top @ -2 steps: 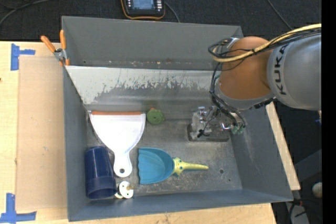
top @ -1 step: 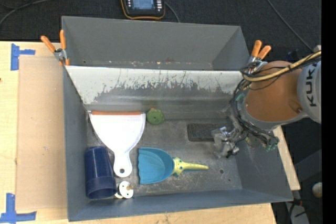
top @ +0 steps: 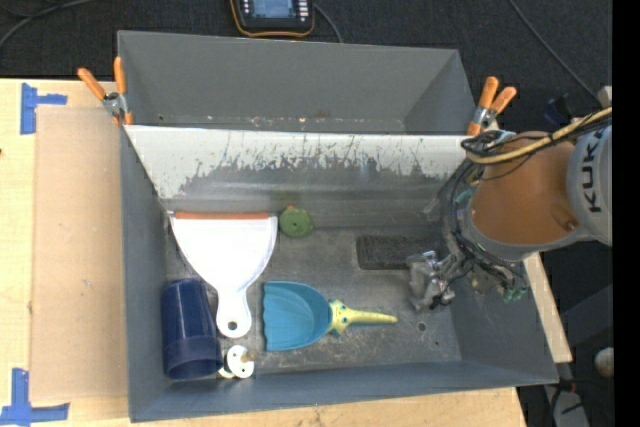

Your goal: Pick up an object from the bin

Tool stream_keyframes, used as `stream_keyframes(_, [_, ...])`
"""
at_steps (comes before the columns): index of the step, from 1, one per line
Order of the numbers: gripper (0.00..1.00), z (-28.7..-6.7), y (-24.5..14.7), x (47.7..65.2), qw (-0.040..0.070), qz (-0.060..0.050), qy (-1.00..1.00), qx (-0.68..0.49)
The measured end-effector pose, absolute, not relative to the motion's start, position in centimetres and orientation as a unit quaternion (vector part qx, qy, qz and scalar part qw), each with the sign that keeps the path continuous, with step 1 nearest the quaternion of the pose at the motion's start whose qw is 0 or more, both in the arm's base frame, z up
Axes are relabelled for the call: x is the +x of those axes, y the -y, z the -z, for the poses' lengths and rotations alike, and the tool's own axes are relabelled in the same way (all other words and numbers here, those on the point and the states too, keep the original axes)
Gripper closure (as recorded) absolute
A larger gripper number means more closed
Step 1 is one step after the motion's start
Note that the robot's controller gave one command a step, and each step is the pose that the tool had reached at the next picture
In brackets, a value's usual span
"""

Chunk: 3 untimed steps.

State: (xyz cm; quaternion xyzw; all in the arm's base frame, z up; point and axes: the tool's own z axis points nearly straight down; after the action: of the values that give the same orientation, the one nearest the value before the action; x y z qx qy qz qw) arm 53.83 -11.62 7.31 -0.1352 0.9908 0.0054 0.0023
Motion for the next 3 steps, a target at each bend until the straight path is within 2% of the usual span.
stream_keyframes(1, [0.00,-7.2,7.3,47.9,0.010,0.000,-0.966,-0.258])
stream_keyframes(2, [0.00,-7.3,7.2,47.8,0.012,0.001,-0.965,-0.261])
stream_keyframes(3, [0.00,-8.3,7.7,52.8,0.012,0.000,-0.975,-0.223])
